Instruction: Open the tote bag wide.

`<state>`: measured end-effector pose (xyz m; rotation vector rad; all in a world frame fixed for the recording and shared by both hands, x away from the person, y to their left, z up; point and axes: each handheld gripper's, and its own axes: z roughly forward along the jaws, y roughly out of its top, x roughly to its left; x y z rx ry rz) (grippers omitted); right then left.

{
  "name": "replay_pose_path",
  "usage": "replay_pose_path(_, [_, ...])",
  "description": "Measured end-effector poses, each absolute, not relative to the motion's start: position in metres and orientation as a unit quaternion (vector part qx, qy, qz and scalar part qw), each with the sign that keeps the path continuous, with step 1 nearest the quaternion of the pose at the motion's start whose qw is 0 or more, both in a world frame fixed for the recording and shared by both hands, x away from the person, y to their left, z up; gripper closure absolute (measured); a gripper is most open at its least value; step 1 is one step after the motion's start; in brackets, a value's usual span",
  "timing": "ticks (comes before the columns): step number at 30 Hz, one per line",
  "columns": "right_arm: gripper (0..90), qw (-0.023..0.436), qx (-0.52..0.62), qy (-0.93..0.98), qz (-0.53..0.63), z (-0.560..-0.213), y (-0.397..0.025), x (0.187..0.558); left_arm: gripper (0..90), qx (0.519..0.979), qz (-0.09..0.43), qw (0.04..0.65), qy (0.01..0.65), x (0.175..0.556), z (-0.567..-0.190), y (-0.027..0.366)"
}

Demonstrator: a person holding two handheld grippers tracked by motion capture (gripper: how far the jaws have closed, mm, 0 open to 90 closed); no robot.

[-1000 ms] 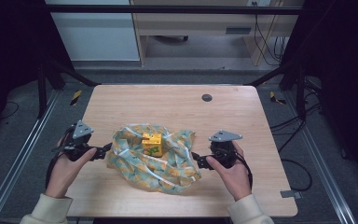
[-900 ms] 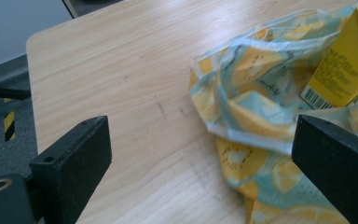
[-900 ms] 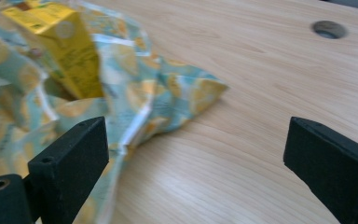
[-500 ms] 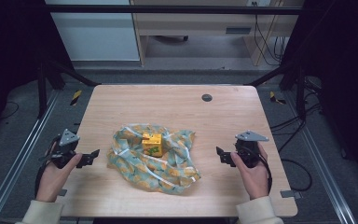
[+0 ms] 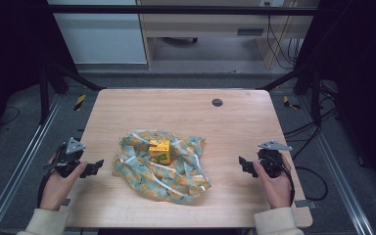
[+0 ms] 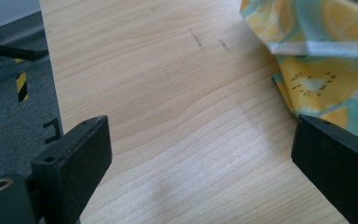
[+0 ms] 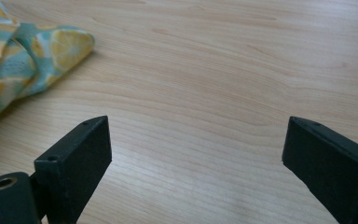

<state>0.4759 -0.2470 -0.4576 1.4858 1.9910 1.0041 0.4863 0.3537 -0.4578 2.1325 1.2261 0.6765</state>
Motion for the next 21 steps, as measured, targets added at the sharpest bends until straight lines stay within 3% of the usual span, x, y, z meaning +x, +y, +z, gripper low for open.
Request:
replay_pose_path(14, [8.0, 0.205, 0.547, 0.743, 0.327, -0.479, -0.254, 0.476, 4.7, 0.823, 0.264, 0.241, 0.442, 0.488, -0.474, 0.348])
replay_pose_path(21, [6.9, 0.201, 0.539, 0.755, 0.315, -0.481, -0.249, 0.475, 4.7, 0.816, 0.262, 0.244, 0.454, 0.487, -0.477, 0.352])
